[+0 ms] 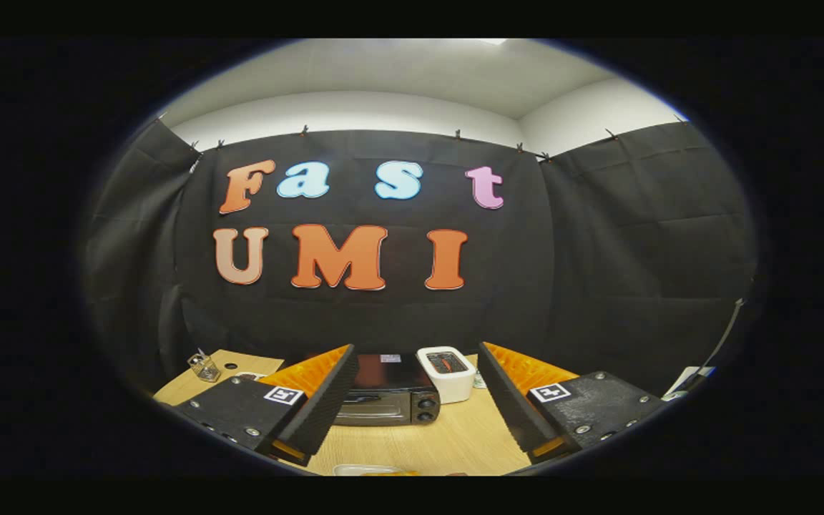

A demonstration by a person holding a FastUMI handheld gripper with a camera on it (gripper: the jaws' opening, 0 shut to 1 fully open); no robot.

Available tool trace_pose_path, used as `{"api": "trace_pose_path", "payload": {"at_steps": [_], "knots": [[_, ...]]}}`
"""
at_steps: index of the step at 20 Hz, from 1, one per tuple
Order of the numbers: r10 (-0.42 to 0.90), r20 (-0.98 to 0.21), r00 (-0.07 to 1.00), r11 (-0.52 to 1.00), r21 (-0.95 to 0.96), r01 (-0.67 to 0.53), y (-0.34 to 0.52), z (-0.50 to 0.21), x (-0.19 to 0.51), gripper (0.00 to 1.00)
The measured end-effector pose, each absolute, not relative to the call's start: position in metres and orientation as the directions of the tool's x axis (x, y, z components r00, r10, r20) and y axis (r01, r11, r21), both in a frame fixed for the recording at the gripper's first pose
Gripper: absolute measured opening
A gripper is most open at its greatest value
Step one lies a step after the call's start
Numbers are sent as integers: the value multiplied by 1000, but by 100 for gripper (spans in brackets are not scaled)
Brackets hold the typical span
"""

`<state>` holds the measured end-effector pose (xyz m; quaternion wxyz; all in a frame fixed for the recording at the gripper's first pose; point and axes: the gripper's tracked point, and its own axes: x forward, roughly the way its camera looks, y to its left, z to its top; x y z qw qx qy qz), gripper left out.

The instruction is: Open the toaster oven, put the food inside, and close the toaster oven door.

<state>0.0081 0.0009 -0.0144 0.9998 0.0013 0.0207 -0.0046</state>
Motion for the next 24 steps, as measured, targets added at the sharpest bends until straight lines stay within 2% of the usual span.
{"api": "trace_pose_path", "payload": {"at_steps": [7,17,24], "knots": [[51,-80,996,999,-11,-52,38,-51,35,99],[140,-224,965,989,-11,-146,107,-136,92,99],[149,-333,931,984,-42,-172,131,-193,123,99]]}}
